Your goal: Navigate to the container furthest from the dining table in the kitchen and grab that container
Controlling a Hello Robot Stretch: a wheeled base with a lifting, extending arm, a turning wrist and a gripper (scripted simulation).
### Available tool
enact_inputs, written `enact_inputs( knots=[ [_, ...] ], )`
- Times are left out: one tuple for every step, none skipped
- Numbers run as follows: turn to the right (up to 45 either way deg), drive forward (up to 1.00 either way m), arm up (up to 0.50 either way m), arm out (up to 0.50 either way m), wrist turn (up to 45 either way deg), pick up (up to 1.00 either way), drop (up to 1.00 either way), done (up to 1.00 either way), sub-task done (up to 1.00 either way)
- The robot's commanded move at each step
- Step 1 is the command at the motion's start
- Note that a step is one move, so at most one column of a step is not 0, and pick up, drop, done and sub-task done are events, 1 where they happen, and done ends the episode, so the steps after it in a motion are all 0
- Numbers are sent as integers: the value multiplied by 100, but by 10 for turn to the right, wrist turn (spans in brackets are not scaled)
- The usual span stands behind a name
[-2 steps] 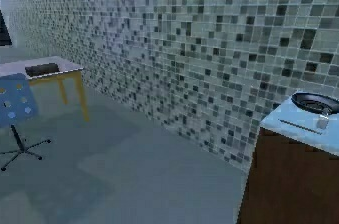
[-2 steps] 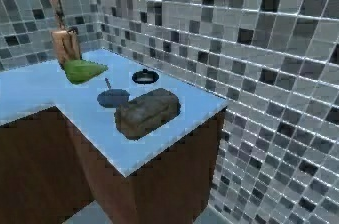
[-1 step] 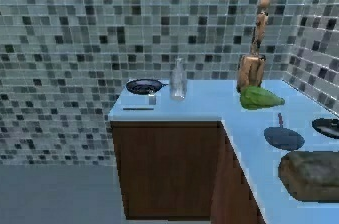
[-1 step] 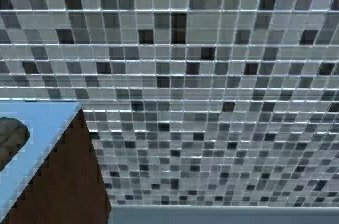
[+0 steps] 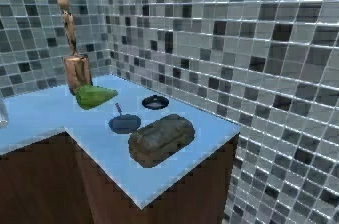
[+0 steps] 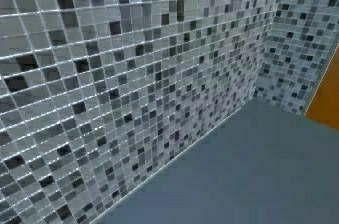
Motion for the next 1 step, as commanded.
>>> enact_inputs(
  knots=[
    [270,0,0,0,0,0,0,0,0]
  ],
)
